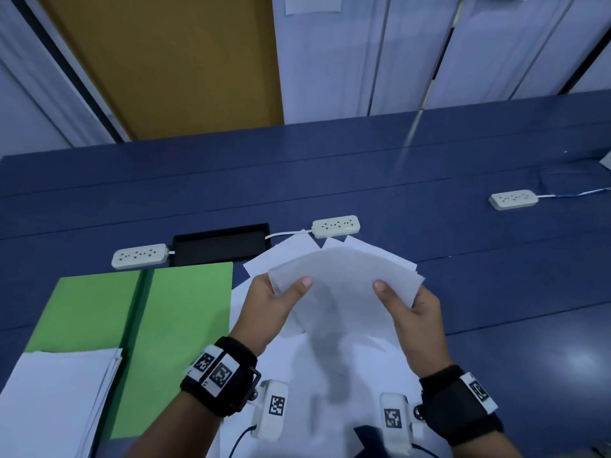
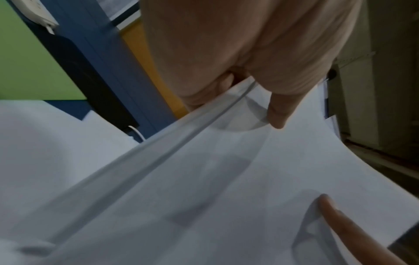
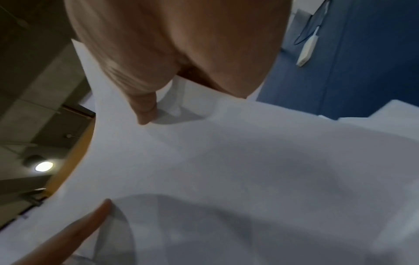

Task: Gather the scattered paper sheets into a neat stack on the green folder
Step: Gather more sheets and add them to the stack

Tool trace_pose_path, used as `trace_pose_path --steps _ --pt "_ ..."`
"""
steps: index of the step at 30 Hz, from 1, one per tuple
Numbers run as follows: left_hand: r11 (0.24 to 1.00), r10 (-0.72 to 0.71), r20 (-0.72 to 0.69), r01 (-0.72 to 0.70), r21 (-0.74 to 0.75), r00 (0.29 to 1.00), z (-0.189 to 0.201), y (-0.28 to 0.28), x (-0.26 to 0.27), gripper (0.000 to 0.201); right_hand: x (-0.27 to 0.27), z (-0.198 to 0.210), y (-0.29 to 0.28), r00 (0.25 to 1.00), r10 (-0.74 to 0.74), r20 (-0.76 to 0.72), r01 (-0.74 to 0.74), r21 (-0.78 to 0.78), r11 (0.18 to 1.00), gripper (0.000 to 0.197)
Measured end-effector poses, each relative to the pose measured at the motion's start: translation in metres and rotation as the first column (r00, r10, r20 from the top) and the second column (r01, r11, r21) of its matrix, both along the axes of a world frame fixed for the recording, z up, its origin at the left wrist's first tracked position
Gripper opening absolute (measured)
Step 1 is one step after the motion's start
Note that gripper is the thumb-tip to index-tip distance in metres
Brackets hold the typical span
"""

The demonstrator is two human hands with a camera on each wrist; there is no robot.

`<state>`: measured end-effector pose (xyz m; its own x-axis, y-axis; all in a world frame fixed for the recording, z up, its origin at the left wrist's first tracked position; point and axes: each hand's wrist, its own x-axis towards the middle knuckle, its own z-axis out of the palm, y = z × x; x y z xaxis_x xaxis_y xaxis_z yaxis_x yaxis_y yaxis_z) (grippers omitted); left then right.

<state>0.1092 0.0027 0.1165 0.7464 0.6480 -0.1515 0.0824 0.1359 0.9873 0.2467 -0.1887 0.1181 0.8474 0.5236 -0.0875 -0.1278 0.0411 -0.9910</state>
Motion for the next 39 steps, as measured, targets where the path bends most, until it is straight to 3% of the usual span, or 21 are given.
trace_pose_path --steps 5,8,12,19,22,26,28,32,39 --pt "0.999 -0.040 0.124 0.040 0.008 0.991 0.027 -0.003 -0.004 0.026 0.004 0.026 -0.015 0.995 -0.036 0.097 0.024 0.119 0.993 0.026" --pt "0.996 -0.083 0.014 0.082 0.038 0.996 0.003 0.002 -0.003 0.034 0.013 -0.001 -0.019 0.997 -0.028 0.070 0.028 -0.001 1.000 0.032" --pt "0.996 -0.030 -0.145 0.018 -0.086 0.989 -0.033 -0.009 0.001 0.026 0.007 -0.030 -0.012 0.992 0.056 -0.113 -0.065 -0.078 0.995 0.022" --pt "1.000 0.005 -0.100 -0.006 -0.011 0.995 -0.023 -0.016 0.001 0.033 0.001 -0.020 -0.015 0.996 0.052 -0.071 -0.049 0.042 0.998 0.021" --pt "1.000 -0.010 -0.249 0.007 -0.011 0.968 -0.042 -0.008 0.000 0.024 0.007 -0.057 -0.013 0.994 0.086 -0.067 -0.093 -0.110 0.989 0.020" --pt "0.996 -0.083 -0.464 0.092 -0.004 0.882 -0.074 -0.007 -0.011 0.019 0.004 -0.110 -0.017 0.984 0.120 -0.135 -0.160 -0.344 0.925 0.015" --pt "0.998 -0.066 -0.460 0.054 -0.040 0.885 -0.077 -0.009 -0.014 0.028 -0.001 -0.115 -0.019 0.979 0.118 -0.165 -0.168 -0.335 0.927 0.017" --pt "0.996 -0.063 -0.444 0.029 -0.085 0.894 -0.075 -0.016 -0.017 0.019 -0.011 -0.108 -0.018 0.965 0.120 -0.233 -0.180 -0.253 0.951 0.026" --pt "0.990 0.060 -0.444 -0.111 -0.089 0.894 -0.071 -0.007 -0.047 0.020 -0.033 -0.098 -0.001 0.950 0.205 -0.234 -0.265 -0.267 0.926 0.032"
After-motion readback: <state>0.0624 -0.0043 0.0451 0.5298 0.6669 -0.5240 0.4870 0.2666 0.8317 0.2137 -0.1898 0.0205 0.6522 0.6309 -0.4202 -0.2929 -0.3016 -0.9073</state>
